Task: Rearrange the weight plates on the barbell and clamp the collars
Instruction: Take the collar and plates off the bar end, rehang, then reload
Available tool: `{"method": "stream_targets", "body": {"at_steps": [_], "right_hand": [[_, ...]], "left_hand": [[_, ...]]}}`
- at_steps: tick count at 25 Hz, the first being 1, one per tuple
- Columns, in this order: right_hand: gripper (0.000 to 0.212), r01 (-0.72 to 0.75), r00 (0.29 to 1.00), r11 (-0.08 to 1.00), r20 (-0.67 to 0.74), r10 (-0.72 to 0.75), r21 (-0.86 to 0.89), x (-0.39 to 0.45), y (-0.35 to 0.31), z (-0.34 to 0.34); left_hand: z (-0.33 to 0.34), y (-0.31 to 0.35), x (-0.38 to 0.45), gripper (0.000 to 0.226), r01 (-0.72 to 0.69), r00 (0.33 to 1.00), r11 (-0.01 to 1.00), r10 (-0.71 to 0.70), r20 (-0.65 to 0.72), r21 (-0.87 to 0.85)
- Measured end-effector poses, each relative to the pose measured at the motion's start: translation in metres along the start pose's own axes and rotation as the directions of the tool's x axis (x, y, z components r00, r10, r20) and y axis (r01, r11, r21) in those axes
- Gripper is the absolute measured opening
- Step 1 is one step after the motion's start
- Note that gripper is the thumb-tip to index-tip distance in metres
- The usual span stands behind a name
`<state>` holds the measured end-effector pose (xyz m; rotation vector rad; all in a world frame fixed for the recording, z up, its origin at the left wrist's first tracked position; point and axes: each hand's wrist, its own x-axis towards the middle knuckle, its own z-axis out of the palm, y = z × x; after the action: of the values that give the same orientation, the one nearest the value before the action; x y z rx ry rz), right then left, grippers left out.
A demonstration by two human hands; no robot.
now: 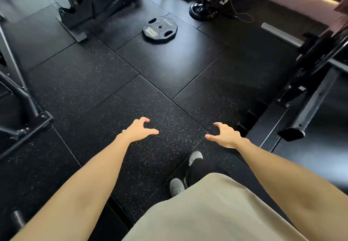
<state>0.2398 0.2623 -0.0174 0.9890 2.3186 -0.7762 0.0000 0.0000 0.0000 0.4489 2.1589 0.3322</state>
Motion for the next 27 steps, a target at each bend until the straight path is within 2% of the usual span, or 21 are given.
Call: {"method": "stream_targets", "body": {"at_steps": [7, 18, 27], "right_hand": [[0.093, -0.062, 0.996, 0.997, 0.071, 0.059, 0.038, 0.139, -0.061, -0.060], [0.094, -0.014, 0.994, 0.999, 0.106, 0.008, 0.050, 0.348, -0.176, -0.224], [0.091, -0.086, 0.995, 0.988, 0.058, 0.079, 0.131, 0.530, -0.295, -0.324]], "left_hand": [[-0.100, 0.037, 0.125, 0.080, 0.003, 1.000, 1.000, -0.003, 0.015, 0.021], [-0.291, 0.107, 0.298, 0.080, -0.005, 1.000, 1.000, 0.005, -0.019, -0.013], [-0.486, 0.170, 0.499, 0.081, -0.137, 0.991, 0.985, 0.136, 0.015, 0.106]]}}
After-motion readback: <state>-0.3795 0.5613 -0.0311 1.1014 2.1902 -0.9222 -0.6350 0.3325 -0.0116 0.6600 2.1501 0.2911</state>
